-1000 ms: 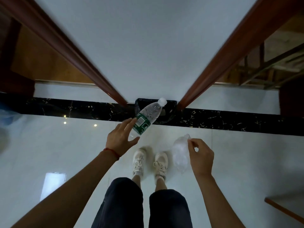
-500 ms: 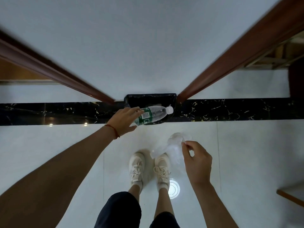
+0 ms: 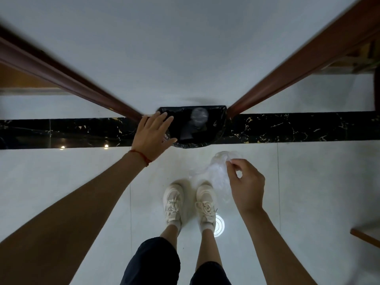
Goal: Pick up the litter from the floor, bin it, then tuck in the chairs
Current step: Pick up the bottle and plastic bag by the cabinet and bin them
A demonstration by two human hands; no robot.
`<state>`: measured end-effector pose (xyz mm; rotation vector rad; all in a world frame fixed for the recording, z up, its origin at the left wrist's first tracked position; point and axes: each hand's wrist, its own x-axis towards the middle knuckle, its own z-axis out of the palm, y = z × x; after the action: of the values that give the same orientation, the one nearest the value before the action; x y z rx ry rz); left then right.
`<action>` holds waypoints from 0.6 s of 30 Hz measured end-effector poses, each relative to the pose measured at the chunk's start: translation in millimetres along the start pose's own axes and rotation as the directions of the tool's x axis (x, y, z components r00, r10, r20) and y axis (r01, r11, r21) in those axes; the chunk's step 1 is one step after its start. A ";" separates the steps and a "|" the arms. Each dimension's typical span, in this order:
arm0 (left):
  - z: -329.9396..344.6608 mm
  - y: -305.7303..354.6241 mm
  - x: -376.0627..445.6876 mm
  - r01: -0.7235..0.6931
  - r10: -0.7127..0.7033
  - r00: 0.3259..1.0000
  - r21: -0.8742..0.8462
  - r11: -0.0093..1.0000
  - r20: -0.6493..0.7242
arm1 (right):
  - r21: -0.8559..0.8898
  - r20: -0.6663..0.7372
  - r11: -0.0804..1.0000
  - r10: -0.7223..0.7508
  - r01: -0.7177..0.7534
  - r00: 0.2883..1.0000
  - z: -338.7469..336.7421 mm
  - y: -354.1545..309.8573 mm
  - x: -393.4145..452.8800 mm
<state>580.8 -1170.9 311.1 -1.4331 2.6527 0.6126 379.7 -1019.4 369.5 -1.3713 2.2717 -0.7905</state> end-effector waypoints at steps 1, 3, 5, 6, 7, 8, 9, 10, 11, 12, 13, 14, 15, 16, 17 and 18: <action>-2.2 3.4 -10.6 0.019 -0.019 0.999 -0.012 1.000 -0.028 | 0.000 -0.006 1.000 -0.007 0.007 1.000 1.7 -1.1 3.3; -5.9 9.7 -31.7 0.073 -0.074 0.996 -0.029 0.997 -0.052 | 0.010 -0.015 1.000 -0.012 0.012 1.000 5.4 -5.0 10.2; -7.8 14.8 -50.6 0.133 -0.136 0.989 -0.056 0.990 -0.061 | 0.031 -0.015 0.999 0.006 -0.006 1.000 10.6 -10.9 17.9; -7.9 17.2 -59.1 0.161 -0.166 0.984 -0.074 0.984 -0.064 | 0.039 -0.014 0.999 0.015 -0.014 1.000 14.1 -14.3 21.9; -7.4 19.5 -66.8 0.189 -0.195 0.979 -0.090 0.978 -0.063 | 0.047 -0.010 0.999 0.020 -0.019 1.000 18.1 -17.5 26.1; -6.7 21.6 -73.7 0.214 -0.221 0.974 -0.103 0.971 -0.059 | 0.057 -0.003 0.998 0.018 -0.018 1.000 22.4 -20.9 30.2; -5.8 23.3 -79.3 0.235 -0.242 0.969 -0.112 0.966 -0.054 | 0.069 0.002 0.998 0.008 -0.008 1.000 27.4 -24.3 34.5; -5.0 24.0 -83.9 0.250 -0.257 0.965 -0.118 0.961 -0.053 | 0.082 0.004 0.997 -0.008 0.008 1.000 32.7 -27.6 38.9; -4.4 24.1 -87.1 0.260 -0.268 0.962 -0.121 0.958 -0.053 | 0.095 0.003 0.995 -0.023 0.023 1.000 38.4 -30.7 43.8; -4.1 23.6 -89.2 0.268 -0.276 0.960 -0.124 0.955 -0.052 | 0.108 0.004 0.994 -0.034 0.034 0.999 44.5 -33.5 49.1; -3.8 22.4 -90.6 0.273 -0.281 0.958 -0.127 0.954 -0.050 | 0.118 0.008 0.992 -0.040 0.039 0.999 51.0 -36.1 54.8; -3.4 20.9 -91.4 0.275 -0.283 0.958 -0.129 0.953 -0.049 | 0.126 0.013 0.991 -0.042 0.040 0.999 57.7 -38.4 60.6; -2.8 18.9 -91.7 0.274 -0.282 0.958 -0.130 0.953 -0.051 | 0.133 0.018 0.990 -0.040 0.037 0.999 64.5 -40.4 66.5; -2.3 16.6 -91.7 0.273 -0.282 0.958 -0.129 0.953 -0.054 | 0.138 0.022 0.990 -0.038 0.034 0.999 71.0 -42.3 72.0; -2.1 14.2 -91.5 0.275 -0.284 0.957 -0.129 0.953 -0.058 | 0.144 0.026 0.989 -0.037 0.033 0.999 76.9 -44.2 77.0; -2.2 12.0 -91.0 0.280 -0.290 0.955 -0.131 0.951 -0.060 | 0.152 0.029 0.988 -0.037 0.033 0.999 81.7 -45.6 81.2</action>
<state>622.7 -1094.1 338.9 -1.8670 2.4287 0.7091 420.3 -1130.6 333.0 -1.3474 2.1219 -0.9259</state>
